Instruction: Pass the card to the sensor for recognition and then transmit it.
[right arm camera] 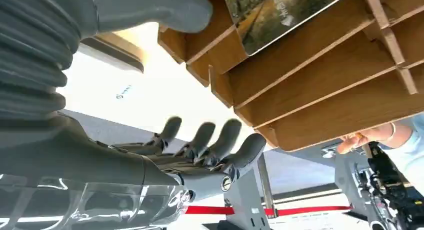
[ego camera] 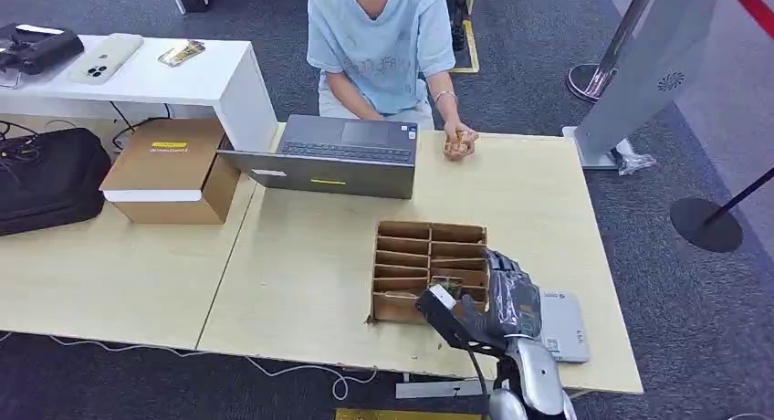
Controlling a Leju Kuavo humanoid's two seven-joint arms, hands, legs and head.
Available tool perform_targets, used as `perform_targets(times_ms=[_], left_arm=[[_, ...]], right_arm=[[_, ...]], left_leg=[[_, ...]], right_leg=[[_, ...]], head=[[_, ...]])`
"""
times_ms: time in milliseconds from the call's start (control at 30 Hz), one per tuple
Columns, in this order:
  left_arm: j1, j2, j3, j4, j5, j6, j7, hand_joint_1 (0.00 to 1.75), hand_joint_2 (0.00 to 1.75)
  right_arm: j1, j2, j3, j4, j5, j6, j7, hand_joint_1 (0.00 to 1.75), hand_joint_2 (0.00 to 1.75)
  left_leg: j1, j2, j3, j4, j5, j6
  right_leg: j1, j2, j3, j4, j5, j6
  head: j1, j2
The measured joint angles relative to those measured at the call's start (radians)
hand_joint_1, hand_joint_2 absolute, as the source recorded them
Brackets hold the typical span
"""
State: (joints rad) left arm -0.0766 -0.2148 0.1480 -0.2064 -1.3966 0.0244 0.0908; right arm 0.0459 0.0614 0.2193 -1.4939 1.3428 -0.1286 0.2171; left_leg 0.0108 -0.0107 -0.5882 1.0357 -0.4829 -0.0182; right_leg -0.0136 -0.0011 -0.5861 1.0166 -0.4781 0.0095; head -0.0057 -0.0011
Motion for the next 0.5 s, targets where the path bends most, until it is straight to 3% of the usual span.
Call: perform_targets(times_ms=[333,500], left_arm=[[0.0,0.0,0.0,0.0,-0.004,0.0,0.0,0.0,0.0],[0.0,0.0,0.0,0.0,-0.01,-0.009,0.0,0.0,0.0]], right_arm=[[0.016,-0.002,-0.006,-0.016,0.001,-0.008,0.0,0.79,1.75],[0.017,-0.002,-0.006,-0.016,0.005,-0.008,-0.002,0.77,1.75]], left_leg=[[0.0,0.0,0.0,0.0,0.0,0.0],[0.0,0.0,0.0,0.0,0.0,0.0]], right_leg=[[0.0,0.0,0.0,0.0,0.0,0.0],[0.0,0.0,0.0,0.0,0.0,0.0]], head=[[0.0,0.0],[0.0,0.0]])
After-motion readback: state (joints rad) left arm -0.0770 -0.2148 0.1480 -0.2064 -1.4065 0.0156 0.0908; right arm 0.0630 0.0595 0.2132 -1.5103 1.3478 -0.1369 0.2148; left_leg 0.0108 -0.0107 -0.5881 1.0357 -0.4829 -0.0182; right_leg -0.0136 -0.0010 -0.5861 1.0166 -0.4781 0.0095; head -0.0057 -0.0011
